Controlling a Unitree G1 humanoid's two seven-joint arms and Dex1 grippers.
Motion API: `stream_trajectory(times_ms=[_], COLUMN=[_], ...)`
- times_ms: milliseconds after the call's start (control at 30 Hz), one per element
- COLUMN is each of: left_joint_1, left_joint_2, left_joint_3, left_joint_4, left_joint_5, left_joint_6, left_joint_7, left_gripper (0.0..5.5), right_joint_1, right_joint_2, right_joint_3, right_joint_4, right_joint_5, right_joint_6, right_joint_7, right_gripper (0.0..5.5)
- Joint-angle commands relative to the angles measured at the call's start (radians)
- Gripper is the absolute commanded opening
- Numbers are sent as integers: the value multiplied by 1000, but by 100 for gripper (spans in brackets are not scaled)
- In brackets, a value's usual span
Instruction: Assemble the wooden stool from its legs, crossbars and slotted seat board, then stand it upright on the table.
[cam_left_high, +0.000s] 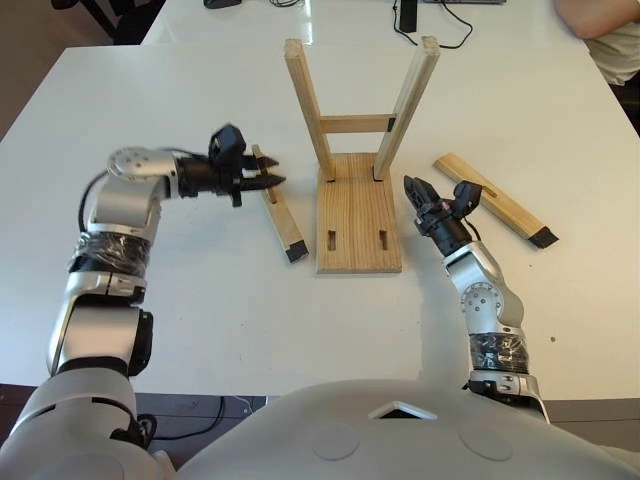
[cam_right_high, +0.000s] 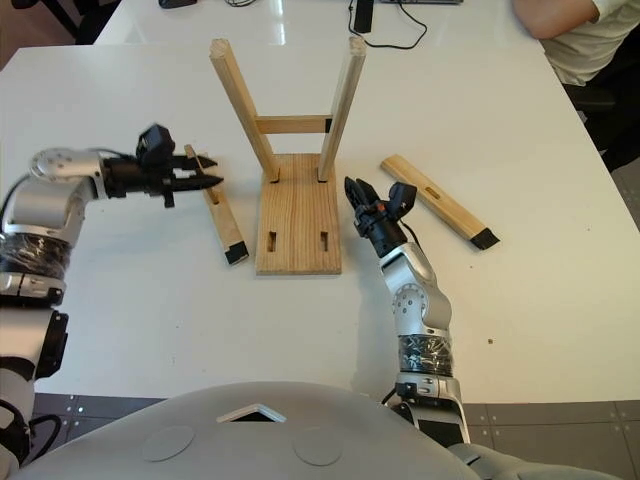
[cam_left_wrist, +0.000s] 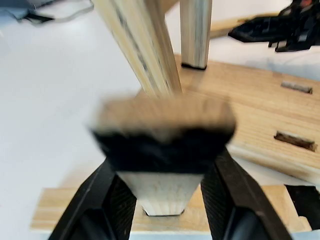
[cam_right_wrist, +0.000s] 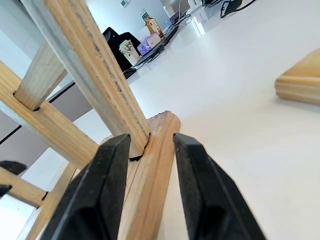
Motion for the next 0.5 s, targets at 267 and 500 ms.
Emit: stream_trajectory(times_ms=[267, 500], left_joint_1=[226, 192], left_joint_2=[151, -125], left_joint_3=[186, 470], left_joint_4=[-414, -642], left_joint_5=[13, -47], left_joint_6=[35, 385], left_joint_7=[143, 760], left_gripper=[235, 235], right_joint_1=[83, 82], right_joint_2=[-9, -36], right_joint_3=[-15, -29], right_joint_4=[-30, -19], right_joint_5=[-3, -5], right_joint_6=[14, 21], right_joint_7=[-20, -21], right_gripper=[158, 158])
